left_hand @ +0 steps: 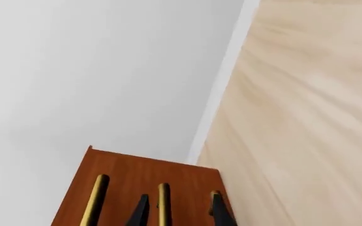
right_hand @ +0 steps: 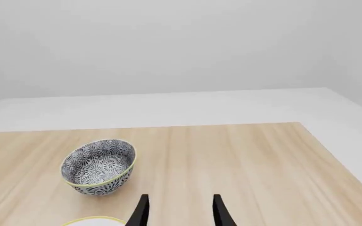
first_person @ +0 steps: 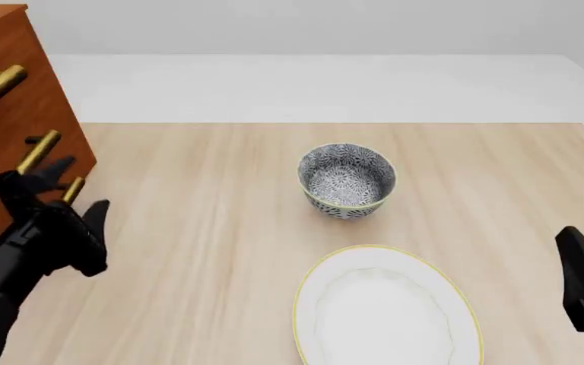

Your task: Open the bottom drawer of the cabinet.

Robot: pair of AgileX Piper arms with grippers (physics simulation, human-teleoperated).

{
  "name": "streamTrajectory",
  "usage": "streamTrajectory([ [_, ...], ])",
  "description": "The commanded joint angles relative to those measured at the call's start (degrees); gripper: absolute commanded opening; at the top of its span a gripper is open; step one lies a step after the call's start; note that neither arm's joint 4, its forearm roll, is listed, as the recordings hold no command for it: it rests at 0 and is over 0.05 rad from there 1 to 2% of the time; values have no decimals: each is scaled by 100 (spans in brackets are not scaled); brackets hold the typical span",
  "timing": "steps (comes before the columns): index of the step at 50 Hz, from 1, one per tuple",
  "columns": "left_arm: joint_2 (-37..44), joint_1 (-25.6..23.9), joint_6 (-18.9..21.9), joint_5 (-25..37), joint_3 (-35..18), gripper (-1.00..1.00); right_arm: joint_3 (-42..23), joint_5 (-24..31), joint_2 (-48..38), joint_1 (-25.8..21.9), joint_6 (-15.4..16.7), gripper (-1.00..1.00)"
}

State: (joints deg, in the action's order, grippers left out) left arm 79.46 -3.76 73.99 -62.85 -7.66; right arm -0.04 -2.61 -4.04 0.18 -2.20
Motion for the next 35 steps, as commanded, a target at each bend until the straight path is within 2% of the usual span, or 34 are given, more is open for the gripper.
streamTrajectory([
  [1,845,49,566,-341,-176,100,0,-31,-31,-1,0,100],
  [23,1592,269,840,-508,-353,100,0,-10,-10,-2,1,100],
  [35,1978,322,851,-632,-481,100,1,-43,-44,-2,2,100],
])
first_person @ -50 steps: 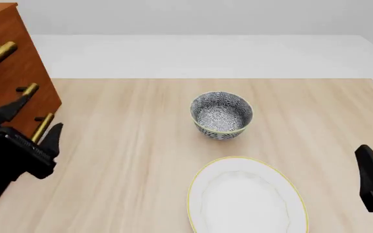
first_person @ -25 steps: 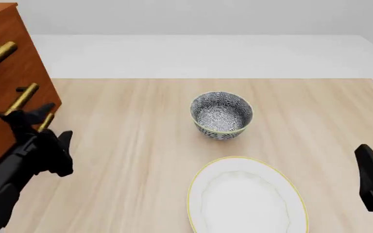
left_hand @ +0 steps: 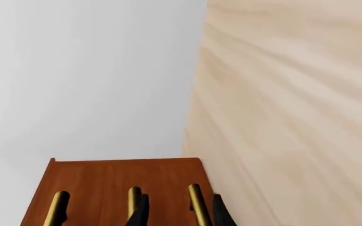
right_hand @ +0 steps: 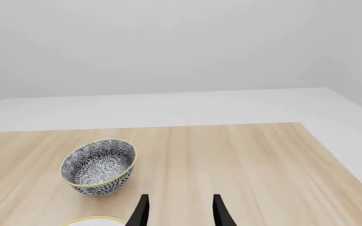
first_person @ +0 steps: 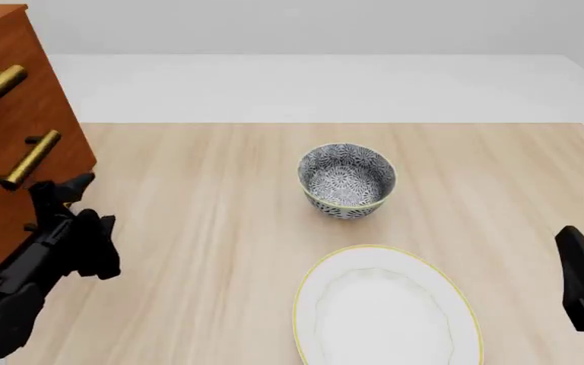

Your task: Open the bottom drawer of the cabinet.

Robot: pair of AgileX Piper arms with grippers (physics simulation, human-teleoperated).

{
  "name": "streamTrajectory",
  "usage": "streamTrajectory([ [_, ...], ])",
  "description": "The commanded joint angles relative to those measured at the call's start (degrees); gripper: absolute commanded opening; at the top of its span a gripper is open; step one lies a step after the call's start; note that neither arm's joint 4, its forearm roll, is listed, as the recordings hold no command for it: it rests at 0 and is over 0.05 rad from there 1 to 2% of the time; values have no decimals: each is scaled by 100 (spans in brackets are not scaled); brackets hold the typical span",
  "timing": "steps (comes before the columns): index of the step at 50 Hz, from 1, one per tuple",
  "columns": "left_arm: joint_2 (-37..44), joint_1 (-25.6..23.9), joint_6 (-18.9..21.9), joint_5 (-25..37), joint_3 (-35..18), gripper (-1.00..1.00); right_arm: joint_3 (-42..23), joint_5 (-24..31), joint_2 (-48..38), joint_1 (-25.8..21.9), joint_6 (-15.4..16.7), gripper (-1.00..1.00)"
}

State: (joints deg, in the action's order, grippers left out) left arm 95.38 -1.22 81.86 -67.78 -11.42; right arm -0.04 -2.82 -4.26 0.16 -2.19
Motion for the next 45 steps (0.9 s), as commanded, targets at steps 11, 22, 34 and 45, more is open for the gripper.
streamTrajectory([
  [11,628,166,139,-186,-188,100,1,-37,-37,0,1,100],
  [22,886,269,178,-202,-276,100,0,-26,-27,0,1,100],
  [34,1078,410,245,-204,-360,100,0,-25,-26,1,0,100],
  [45,1208,514,250,-191,-445,100,0,-26,-27,0,1,100],
])
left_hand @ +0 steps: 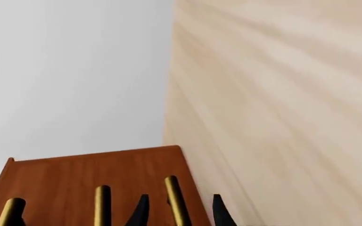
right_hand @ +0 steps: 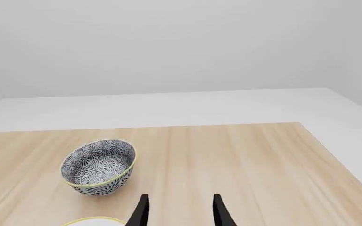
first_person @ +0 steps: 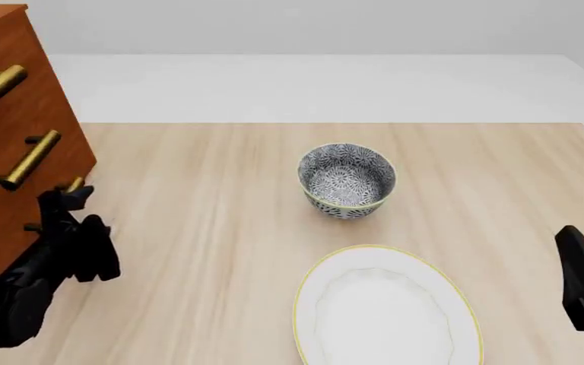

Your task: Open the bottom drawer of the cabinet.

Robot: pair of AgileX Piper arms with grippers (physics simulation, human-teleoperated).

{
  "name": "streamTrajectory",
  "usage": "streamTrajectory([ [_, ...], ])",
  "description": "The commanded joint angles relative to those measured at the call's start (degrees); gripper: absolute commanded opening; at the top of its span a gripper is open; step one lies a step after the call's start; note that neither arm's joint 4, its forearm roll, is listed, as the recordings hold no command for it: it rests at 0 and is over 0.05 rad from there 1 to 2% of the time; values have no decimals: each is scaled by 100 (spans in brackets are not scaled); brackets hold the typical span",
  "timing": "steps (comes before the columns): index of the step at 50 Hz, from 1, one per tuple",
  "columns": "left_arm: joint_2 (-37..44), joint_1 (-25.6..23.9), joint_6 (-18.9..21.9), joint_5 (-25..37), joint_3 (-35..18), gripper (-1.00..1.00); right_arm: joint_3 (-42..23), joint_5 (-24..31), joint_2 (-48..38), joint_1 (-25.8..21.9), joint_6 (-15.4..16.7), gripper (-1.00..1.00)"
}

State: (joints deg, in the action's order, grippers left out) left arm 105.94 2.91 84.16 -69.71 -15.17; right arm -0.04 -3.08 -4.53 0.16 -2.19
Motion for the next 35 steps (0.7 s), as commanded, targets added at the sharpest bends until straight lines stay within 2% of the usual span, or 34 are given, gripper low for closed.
streamTrajectory([
  [1,169,101,15,1,-72,100,0,1,1,1,1,100],
  [8,355,206,125,-15,-154,100,0,2,4,0,-1,100],
  [9,358,147,-84,-11,-138,100,0,0,0,-1,0,100],
  [11,435,188,49,-13,-178,100,0,1,2,0,-1,100],
  [35,614,365,-102,-11,-321,100,0,0,0,0,-2,100],
])
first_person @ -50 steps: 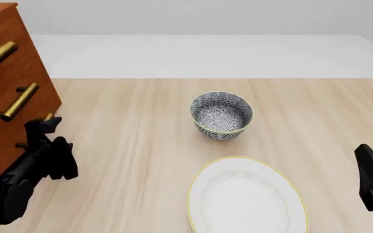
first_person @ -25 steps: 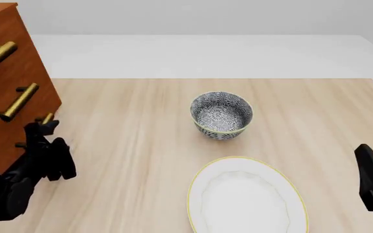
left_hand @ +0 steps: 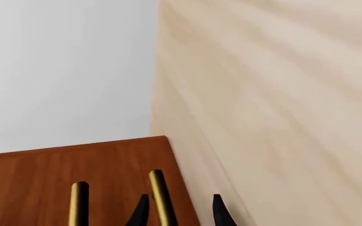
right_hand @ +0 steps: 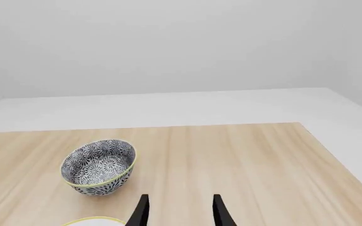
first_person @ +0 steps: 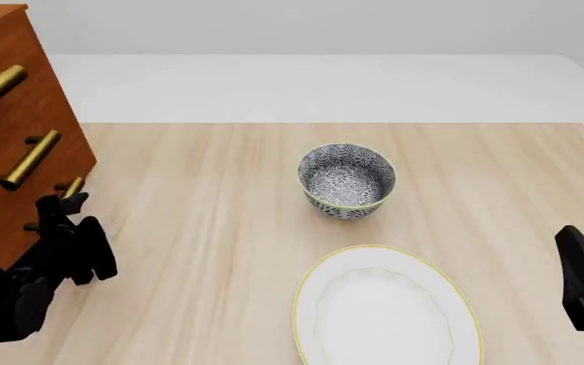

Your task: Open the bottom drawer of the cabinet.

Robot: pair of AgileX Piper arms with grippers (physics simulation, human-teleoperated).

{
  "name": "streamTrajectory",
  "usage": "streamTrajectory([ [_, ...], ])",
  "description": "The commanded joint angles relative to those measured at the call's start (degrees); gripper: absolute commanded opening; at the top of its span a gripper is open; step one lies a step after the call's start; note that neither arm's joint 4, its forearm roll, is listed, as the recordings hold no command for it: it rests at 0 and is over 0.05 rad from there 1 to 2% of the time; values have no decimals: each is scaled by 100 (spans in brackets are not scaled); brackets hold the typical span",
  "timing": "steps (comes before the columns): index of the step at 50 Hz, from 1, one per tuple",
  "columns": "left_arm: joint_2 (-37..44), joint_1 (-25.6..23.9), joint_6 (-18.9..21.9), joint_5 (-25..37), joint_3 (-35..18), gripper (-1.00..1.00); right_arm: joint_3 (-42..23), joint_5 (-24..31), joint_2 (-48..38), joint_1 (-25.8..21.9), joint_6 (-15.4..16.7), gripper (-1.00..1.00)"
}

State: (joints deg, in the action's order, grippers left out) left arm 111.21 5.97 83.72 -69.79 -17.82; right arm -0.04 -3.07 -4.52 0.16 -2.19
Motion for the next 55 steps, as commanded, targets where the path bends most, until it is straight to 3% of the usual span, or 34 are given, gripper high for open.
streamTrajectory([
  [1,101,79,-44,-4,-74,100,0,0,0,0,-1,100],
  [55,583,508,18,-9,-429,100,0,-1,-2,-1,1,100],
])
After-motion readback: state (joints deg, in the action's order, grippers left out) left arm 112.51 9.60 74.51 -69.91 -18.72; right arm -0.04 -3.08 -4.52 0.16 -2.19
